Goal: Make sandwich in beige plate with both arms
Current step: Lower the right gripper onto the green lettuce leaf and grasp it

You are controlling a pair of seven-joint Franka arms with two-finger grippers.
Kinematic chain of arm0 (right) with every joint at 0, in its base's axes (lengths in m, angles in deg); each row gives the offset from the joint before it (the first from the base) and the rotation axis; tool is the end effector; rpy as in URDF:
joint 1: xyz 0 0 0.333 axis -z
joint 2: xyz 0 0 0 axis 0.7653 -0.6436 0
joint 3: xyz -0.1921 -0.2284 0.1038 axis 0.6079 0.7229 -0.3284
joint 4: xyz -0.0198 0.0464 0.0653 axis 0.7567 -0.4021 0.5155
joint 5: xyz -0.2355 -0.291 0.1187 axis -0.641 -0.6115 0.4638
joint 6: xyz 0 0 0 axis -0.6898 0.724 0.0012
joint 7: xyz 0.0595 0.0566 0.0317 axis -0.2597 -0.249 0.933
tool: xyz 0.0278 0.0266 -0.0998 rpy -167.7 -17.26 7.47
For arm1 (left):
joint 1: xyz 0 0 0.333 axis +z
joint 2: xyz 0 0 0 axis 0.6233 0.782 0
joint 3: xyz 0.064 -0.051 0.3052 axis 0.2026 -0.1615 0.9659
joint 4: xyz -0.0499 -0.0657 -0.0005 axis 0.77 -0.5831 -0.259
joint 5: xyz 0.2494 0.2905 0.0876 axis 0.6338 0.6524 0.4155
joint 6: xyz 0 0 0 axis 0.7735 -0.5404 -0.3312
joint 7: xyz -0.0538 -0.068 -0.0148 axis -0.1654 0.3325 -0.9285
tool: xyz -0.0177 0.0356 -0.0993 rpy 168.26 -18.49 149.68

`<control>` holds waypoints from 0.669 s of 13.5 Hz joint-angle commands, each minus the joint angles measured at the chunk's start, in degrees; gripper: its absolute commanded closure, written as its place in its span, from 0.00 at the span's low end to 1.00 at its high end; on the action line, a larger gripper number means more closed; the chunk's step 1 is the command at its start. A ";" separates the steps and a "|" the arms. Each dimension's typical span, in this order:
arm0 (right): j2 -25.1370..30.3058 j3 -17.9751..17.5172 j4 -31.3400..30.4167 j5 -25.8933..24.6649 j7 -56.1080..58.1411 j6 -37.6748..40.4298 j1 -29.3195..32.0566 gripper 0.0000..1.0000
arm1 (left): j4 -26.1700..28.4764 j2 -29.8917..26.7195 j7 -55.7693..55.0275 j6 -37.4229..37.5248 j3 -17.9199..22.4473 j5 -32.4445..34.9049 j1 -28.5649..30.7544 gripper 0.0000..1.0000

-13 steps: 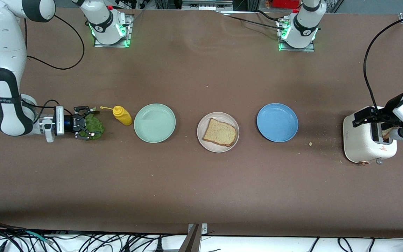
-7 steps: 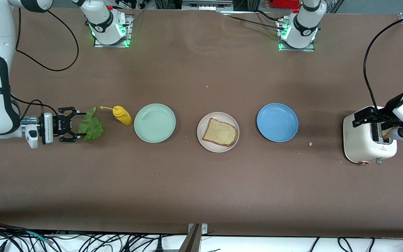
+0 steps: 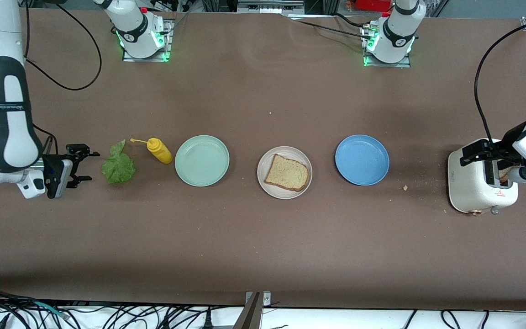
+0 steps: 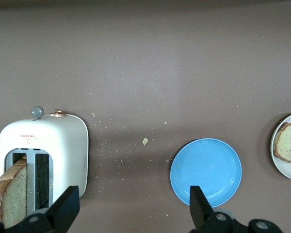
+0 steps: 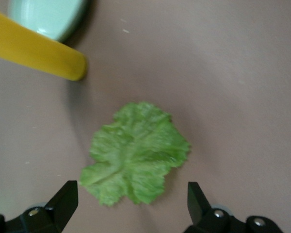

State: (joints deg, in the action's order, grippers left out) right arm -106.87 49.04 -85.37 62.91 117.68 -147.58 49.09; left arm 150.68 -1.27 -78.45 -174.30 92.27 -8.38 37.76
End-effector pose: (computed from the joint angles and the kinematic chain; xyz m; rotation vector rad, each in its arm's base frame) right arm 0.6255 -0.1160 0.2258 -2.3598 -1.2566 0.0959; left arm 0.6364 0.0218 0.5325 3.0947 -0.1015 0.0243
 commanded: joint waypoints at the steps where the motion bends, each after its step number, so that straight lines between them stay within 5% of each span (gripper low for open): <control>1: 0.62 0.73 -3.35 -1.76 -5.54 -4.52 -2.83 0.00 | 0.52 -0.64 -0.94 0.35 -0.04 1.90 -0.44 0.00; 9: 0.54 1.52 -9.07 -4.14 -13.46 -12.79 -8.37 0.00 | 0.52 -0.56 -0.85 0.35 -0.04 1.90 -0.44 0.00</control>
State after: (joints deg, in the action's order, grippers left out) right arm -107.32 49.55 -92.64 59.92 106.53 -159.31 42.71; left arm 150.69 -1.25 -78.45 -174.30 92.27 -8.38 37.75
